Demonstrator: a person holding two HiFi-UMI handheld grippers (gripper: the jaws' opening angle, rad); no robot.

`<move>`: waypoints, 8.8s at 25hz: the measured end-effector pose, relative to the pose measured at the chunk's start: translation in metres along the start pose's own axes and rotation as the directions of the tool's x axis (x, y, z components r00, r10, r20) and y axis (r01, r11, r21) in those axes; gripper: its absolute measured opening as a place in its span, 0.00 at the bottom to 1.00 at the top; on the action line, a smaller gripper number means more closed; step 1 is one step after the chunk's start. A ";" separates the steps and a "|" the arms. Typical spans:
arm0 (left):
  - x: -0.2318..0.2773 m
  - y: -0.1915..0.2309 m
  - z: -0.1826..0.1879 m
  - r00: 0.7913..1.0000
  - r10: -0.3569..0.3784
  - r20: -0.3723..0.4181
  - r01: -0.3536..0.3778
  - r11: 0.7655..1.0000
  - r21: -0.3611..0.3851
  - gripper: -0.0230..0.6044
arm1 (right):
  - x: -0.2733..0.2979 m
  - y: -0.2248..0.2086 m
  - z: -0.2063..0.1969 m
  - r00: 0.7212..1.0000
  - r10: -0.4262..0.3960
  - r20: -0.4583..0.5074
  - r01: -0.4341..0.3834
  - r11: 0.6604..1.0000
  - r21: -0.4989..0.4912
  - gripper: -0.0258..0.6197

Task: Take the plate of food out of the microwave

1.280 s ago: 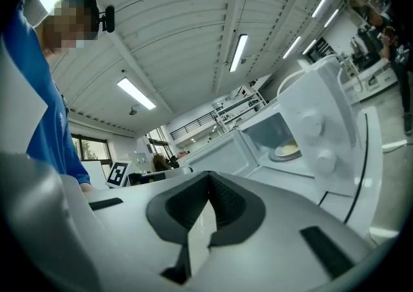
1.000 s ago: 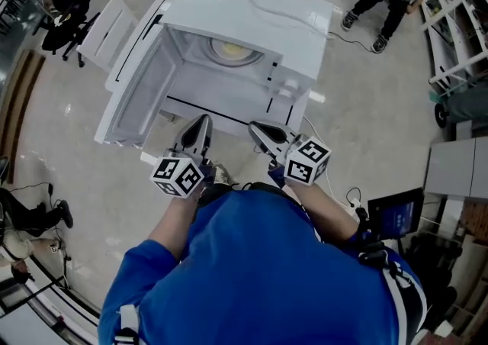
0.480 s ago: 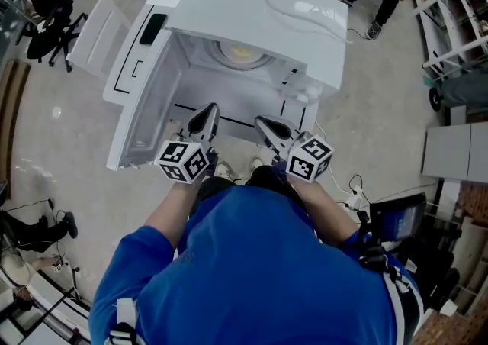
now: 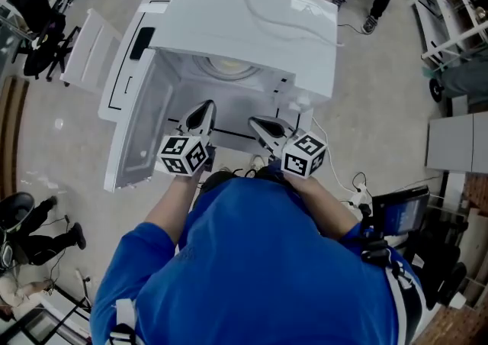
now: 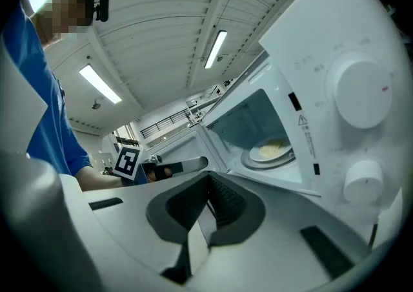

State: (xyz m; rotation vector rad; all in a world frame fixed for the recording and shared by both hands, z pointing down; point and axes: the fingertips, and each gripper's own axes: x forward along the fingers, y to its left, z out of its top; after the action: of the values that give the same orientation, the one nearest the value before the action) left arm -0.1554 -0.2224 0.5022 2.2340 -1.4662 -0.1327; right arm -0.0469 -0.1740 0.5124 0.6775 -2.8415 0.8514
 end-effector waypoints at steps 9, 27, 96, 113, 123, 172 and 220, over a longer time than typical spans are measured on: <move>0.052 0.015 -0.010 0.991 0.022 -0.134 0.015 0.963 0.269 0.05 | 0.005 -0.011 0.000 1.000 -0.012 -0.011 0.012 1.000 -0.003 0.03; 0.116 0.032 -0.049 0.922 0.121 -0.367 0.306 0.352 0.885 0.20 | 0.002 -0.027 0.005 0.999 -0.055 0.001 0.055 0.998 0.015 0.03; 0.086 0.021 -0.081 0.889 0.183 -0.420 0.421 0.035 0.906 0.09 | -0.020 -0.014 0.005 0.997 -0.058 0.051 0.058 0.998 0.015 0.03; 0.079 0.049 -0.048 0.945 0.082 -0.315 0.085 0.872 0.481 0.15 | -0.015 -0.011 0.002 0.999 -0.035 0.036 0.034 0.999 0.012 0.03; 0.079 0.078 -0.049 0.988 0.022 -0.152 -0.080 0.918 -0.388 0.33 | -0.013 -0.014 0.002 0.999 -0.038 0.033 0.038 0.999 0.014 0.03; 0.087 0.090 -0.058 1.000 0.024 -0.010 -0.019 0.459 -0.888 0.06 | -0.015 -0.011 0.000 0.998 -0.048 0.028 0.048 0.999 0.017 0.03; -0.076 0.030 -0.058 0.975 0.013 0.223 0.197 0.421 -0.885 0.07 | -0.064 0.025 -0.026 0.981 -0.109 0.161 0.087 0.987 0.135 0.03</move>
State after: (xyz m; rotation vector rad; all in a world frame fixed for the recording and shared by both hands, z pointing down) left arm -0.1942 -0.1454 0.5535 1.3620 -0.9349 -0.9802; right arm -0.0014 -0.1164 0.5082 0.9406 -2.8881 1.0123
